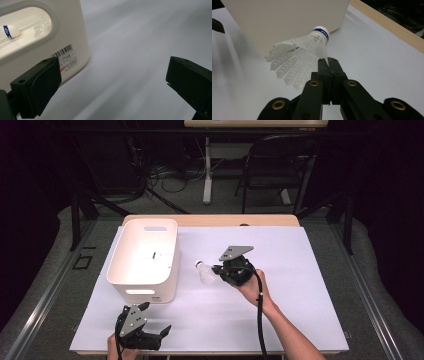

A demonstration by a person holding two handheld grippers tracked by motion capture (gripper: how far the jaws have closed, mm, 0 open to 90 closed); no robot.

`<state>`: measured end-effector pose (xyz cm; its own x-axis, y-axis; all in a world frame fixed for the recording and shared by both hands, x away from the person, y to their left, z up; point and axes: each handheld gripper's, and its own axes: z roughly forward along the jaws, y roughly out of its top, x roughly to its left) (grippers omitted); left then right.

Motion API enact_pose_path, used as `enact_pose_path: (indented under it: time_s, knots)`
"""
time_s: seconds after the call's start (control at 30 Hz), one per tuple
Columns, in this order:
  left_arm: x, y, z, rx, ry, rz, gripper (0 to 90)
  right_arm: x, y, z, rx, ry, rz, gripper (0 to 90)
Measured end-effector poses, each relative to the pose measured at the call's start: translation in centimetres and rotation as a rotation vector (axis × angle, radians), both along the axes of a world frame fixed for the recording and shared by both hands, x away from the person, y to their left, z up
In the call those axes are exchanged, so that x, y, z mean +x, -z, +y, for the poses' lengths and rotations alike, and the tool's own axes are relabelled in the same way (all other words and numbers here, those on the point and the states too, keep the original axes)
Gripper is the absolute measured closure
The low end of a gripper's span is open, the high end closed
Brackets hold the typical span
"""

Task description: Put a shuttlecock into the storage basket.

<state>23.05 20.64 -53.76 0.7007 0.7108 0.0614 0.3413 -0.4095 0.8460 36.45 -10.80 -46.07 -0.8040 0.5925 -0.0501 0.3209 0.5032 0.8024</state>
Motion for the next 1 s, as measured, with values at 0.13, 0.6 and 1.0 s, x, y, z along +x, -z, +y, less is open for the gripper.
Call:
enact_pose_path:
  time_s: [0.13,0.6,1.0]
  knots:
    - [0.0,0.0,0.0,-0.001,0.001,0.0,0.0,0.3,-0.2,0.2,0.004,-0.004,0.001,90.0]
    - [0.0,0.0,0.0,-0.006,-0.001,-0.001,0.0,1.0,-1.5,1.2,0.007,-0.02,-0.006,90.0]
    - [0.1,0.0,0.0,-0.006,0.0,-0.005,0.0,1.6,-2.5,1.9,0.015,-0.026,-0.003,90.0]
